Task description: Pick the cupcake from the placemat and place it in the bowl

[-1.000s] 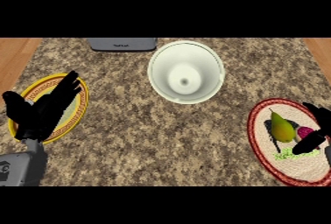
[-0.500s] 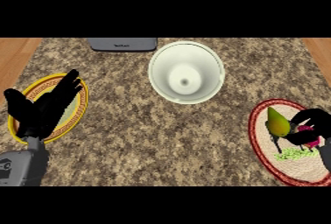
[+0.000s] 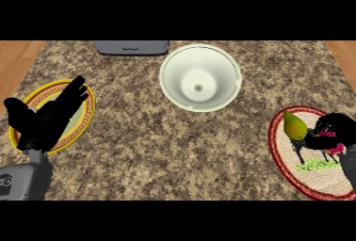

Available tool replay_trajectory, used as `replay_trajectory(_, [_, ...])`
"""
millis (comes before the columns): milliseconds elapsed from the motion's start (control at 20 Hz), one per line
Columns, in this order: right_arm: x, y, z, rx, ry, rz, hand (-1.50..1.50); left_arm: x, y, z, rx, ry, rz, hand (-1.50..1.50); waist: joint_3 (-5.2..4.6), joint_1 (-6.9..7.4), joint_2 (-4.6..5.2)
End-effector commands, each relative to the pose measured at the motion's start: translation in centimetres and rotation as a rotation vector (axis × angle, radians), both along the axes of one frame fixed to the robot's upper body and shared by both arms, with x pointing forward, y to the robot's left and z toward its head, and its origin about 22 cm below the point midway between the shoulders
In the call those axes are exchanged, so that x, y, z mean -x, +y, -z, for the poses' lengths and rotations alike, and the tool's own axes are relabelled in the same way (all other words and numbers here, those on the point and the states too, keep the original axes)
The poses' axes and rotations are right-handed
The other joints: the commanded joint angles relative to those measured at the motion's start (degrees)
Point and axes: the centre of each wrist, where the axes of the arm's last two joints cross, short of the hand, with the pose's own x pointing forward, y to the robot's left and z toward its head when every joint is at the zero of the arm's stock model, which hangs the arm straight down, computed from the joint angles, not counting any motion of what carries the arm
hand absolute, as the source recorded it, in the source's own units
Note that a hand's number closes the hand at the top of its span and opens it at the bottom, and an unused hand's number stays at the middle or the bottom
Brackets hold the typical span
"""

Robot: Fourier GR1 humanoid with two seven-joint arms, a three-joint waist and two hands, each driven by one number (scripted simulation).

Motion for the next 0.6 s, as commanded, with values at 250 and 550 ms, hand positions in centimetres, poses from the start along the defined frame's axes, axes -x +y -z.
replay_trajectory(250, [1.7, 1.5, -3.3, 0.011, -0.101, -0.084, 1.5, 0.5, -0.1, 1.5, 0.011, 0.001, 0.004, 0.0, 0.05, -0.65, -0.08])
replay_trajectory(550, [5.9, 8.2, -2.5, 0.007, -0.117, -0.265, 1.5, -1.0, 0.5, 0.0, 0.01, 0.012, -0.032, 0.0, 0.02, -1.27, -0.17])
